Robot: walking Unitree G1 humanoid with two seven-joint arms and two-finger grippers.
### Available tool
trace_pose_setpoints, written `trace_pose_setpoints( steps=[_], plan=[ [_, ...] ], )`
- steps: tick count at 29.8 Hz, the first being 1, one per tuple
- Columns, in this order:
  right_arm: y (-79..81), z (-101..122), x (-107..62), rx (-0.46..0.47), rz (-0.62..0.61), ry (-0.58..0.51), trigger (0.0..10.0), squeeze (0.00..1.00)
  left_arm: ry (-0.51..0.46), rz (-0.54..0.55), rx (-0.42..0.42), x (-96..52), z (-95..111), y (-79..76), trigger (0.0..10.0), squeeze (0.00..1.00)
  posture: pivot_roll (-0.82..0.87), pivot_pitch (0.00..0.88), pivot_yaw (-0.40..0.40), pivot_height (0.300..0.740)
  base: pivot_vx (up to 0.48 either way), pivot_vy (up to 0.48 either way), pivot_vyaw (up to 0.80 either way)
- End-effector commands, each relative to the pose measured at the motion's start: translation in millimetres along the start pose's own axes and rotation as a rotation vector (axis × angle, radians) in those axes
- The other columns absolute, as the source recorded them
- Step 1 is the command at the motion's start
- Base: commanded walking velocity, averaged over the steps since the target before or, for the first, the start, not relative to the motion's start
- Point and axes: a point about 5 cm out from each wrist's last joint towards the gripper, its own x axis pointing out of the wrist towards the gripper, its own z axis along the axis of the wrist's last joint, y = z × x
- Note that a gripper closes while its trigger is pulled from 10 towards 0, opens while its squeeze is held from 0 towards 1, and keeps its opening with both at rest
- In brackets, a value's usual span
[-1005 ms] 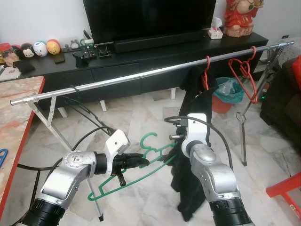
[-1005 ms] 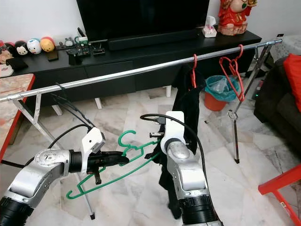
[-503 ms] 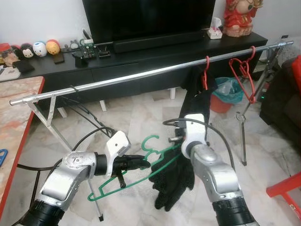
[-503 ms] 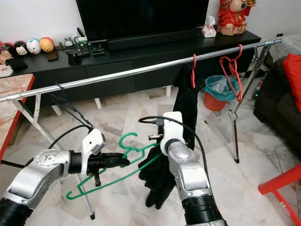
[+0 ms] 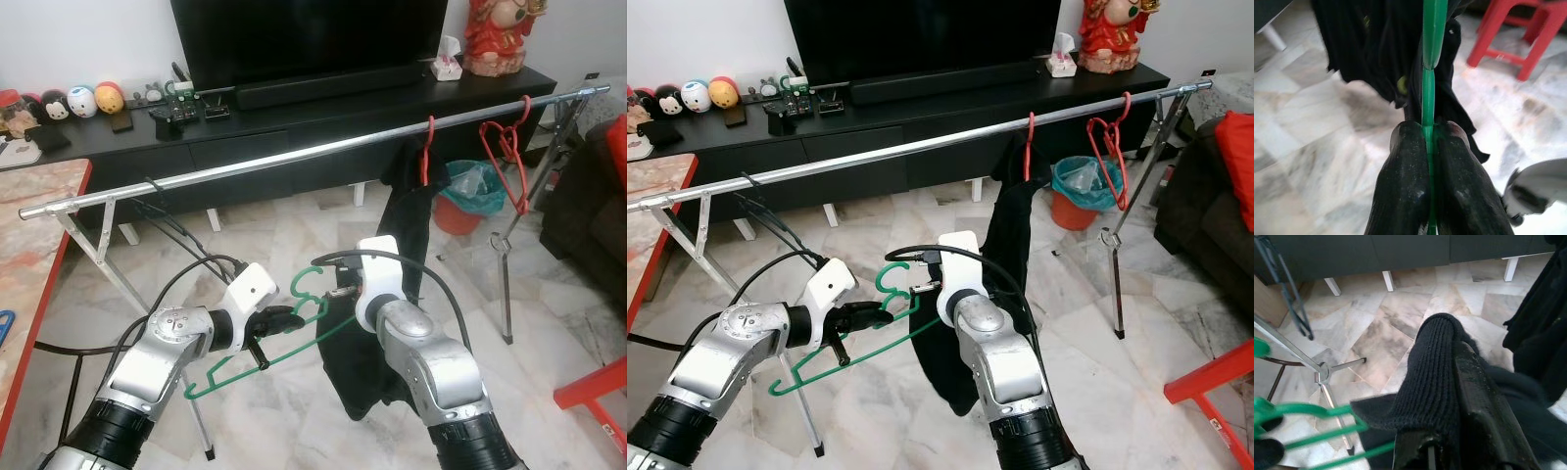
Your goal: Hang hanger
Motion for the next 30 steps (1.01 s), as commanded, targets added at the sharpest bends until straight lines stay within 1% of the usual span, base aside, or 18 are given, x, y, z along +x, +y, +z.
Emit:
trace_pose_setpoints(
  steps=[1, 3, 6, 7, 8, 9, 10, 12, 13, 15, 18, 19, 20, 21, 23, 24, 27, 30],
  plan=[
    [0.3, 7, -3.2, -0.003, -0.005, -0.029, 10.0, 0.0, 0.014, 0.061, 0.032, -5.3, 1, 10.8, 10.0, 0.0, 0.01, 0.02, 0.049, 0.74, 0.0, 0.0, 0.0],
    [-1.7, 7, -3.6, 0.001, -0.017, -0.03, 10.0, 0.0, 0.032, 0.141, 0.033, -9.2, 0, 21.0, 10.0, 0.0, 0.01, 0.021, 0.048, 0.74, 0.0, 0.0, 0.0],
    [-1.8, 7, -3.7, 0.002, -0.021, -0.031, 10.0, 0.0, 0.036, 0.191, 0.032, -11.4, 0, 27.2, 10.0, 0.0, 0.01, 0.021, 0.048, 0.74, 0.0, 0.0, 0.0],
    [-1.5, 7, -3.6, 0.003, -0.023, -0.031, 10.0, 0.0, 0.032, 0.254, 0.029, -13.5, 2, 34.9, 10.0, 0.0, 0.01, 0.021, 0.048, 0.74, 0.0, 0.0, 0.0],
    [-1.3, 7, -3.5, 0.003, -0.023, -0.031, 10.0, 0.0, 0.03, 0.277, 0.028, -14.2, 2, 37.5, 10.0, 0.0, 0.02, 0.021, 0.048, 0.74, 0.0, 0.0, 0.0],
    [0.0, 7, -3.3, 0.004, -0.02, -0.029, 10.0, 0.0, 0.013, 0.314, 0.017, -15.0, 4, 42.0, 10.0, 0.0, 0.02, 0.021, 0.048, 0.74, 0.0, 0.0, 0.0],
    [0.0, 7, -3.3, 0.004, -0.02, -0.029, 10.0, 0.0, 0.013, 0.314, 0.017, -15.0, 4, 42.0, 10.0, 0.0, 0.02, 0.021, 0.048, 0.74, 0.0, 0.0, 0.0],
    [3.3, 6, -3.0, 0.003, -0.007, -0.025, 10.0, 0.0, -0.046, 0.338, 0.006, -14.9, 11, 45.0, 10.0, 0.0, 0.02, 0.022, 0.048, 0.74, 0.0, 0.0, 0.0],
    [4.6, 5, -2.8, 0.003, -0.003, -0.025, 10.0, 0.0, -0.08, 0.326, -0.001, -13.8, 15, 43.6, 10.0, 0.0, 0.02, 0.021, 0.048, 0.74, 0.0, 0.0, 0.0],
    [5.7, 6, -2.7, 0.003, 0.003, -0.026, 10.0, 0.0, -0.102, 0.291, 0.001, -12.2, 17, 39.9, 10.0, 0.0, 0.01, 0.021, 0.048, 0.74, 0.0, 0.0, 0.0],
    [8.0, 6, -2.5, 0.002, 0.015, -0.031, 10.0, 0.0, -0.141, 0.17, -0.014, -7.5, 19, 26.1, 10.0, 0.0, 0.01, 0.02, 0.048, 0.74, 0.0, 0.0, 0.0],
    [8.5, 6, -2.5, 0.001, 0.018, -0.032, 10.0, 0.0, -0.161, 0.108, -0.023, -6.5, 20, 18.6, 10.0, 0.0, 0.01, 0.02, 0.048, 0.74, 0.0, 0.0, 0.0],
    [8.5, 6, -2.5, 0.001, 0.018, -0.032, 10.0, 0.0, -0.161, 0.108, -0.023, -6.5, 20, 18.6, 10.0, 0.0, 0.01, 0.02, 0.048, 0.74, 0.0, 0.0, 0.0],
    [9.0, 6, -2.1, -0.001, 0.018, -0.032, 10.0, 0.0, -0.181, 0.043, -0.04, -6.5, 21, 11.0, 10.0, 0.0, 0.01, 0.021, 0.049, 0.74, 0.0, 0.0, 0.0],
    [9.4, 7, -1.8, -0.002, 0.02, -0.033, 10.0, 0.0, -0.192, -0.022, -0.053, -7.2, 22, 4.0, 10.0, 0.0, 0.01, 0.021, 0.049, 0.74, 0.0, 0.0, 0.0],
    [10.3, 7, -1.2, -0.006, 0.025, -0.033, 10.0, 0.0, -0.197, -0.082, -0.064, -8.8, 22, -2.0, 10.0, 0.0, 0.01, 0.022, 0.049, 0.74, 0.0, 0.0, 0.0],
    [11.5, 7, -1.0, -0.009, 0.033, -0.033, 10.0, 0.0, -0.203, -0.115, -0.067, -10.0, 22, -5.0, 10.0, 0.0, 0.01, 0.022, 0.049, 0.74, 0.0, 0.0, 0.0],
    [15.8, 10, -2.1, -0.007, 0.047, -0.04, 10.0, 0.0, -0.19, -0.055, -0.048, -7.2, 21, 0.3, 10.0, 0.0, 0.02, 0.021, 0.05, 0.74, 0.0, 0.0, 0.0]
  ],
)
